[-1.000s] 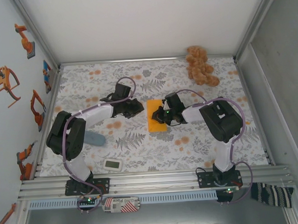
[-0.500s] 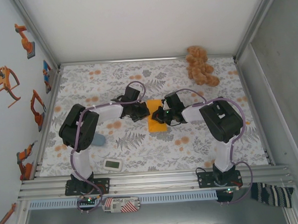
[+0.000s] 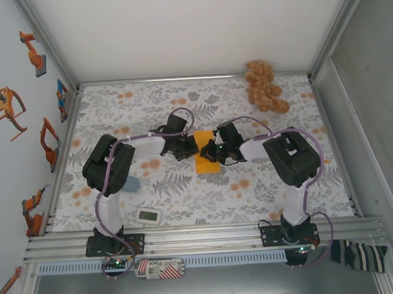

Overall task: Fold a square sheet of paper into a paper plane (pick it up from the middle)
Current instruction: Fold the triangle a second time at the center of the table.

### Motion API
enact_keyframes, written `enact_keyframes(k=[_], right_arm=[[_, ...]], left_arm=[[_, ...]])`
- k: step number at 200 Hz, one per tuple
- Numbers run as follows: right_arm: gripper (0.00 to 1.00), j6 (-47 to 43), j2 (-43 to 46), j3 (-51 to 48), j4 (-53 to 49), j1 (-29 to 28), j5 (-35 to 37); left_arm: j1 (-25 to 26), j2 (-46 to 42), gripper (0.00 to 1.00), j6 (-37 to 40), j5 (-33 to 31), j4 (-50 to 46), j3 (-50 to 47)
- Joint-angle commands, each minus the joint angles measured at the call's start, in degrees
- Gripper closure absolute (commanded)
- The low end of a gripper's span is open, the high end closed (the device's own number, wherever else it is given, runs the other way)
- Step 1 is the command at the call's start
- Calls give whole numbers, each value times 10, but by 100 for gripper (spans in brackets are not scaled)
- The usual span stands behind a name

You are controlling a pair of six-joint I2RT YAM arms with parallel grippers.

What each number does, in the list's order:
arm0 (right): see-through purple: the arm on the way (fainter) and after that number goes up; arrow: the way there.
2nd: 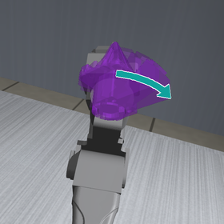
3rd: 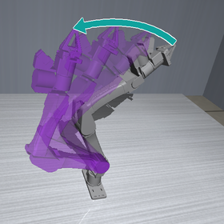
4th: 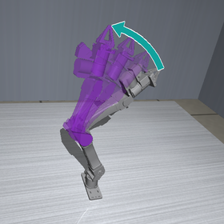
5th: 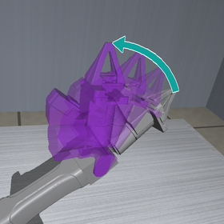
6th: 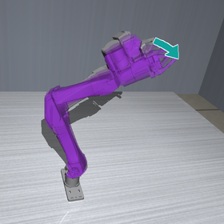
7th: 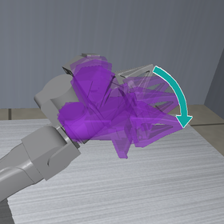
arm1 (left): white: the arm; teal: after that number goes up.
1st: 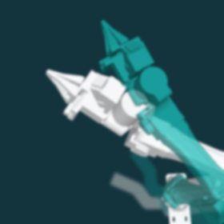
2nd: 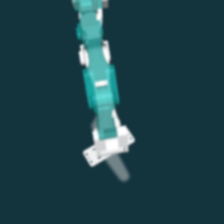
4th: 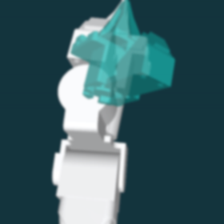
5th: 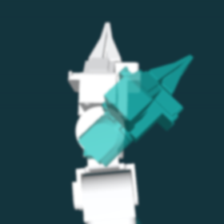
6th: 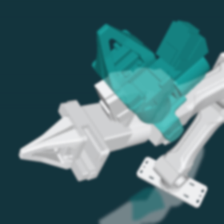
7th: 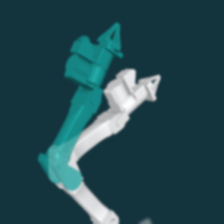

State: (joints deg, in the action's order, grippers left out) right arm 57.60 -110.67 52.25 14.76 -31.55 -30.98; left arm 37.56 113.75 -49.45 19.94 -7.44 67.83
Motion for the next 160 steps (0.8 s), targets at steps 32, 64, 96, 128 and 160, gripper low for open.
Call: enact_keyframes(k=[32,64,96,128,160], right_arm=[[100,-13,-3,-5,-55,-2,30],[100,-28,36,4,-60,-2,8],[100,-91,83,20,-116,-1,15],[100,-111,70,20,-131,-1,24],[100,-114,50,30,-129,0,30]], left_arm=[[5,15,92,22,-8,-37,18],[5,29,92,24,-25,-61,15],[5,41,93,26,-28,-67,7],[5,44,93,27,-28,-66,9],[5,45,93,27,-28,-68,10]])
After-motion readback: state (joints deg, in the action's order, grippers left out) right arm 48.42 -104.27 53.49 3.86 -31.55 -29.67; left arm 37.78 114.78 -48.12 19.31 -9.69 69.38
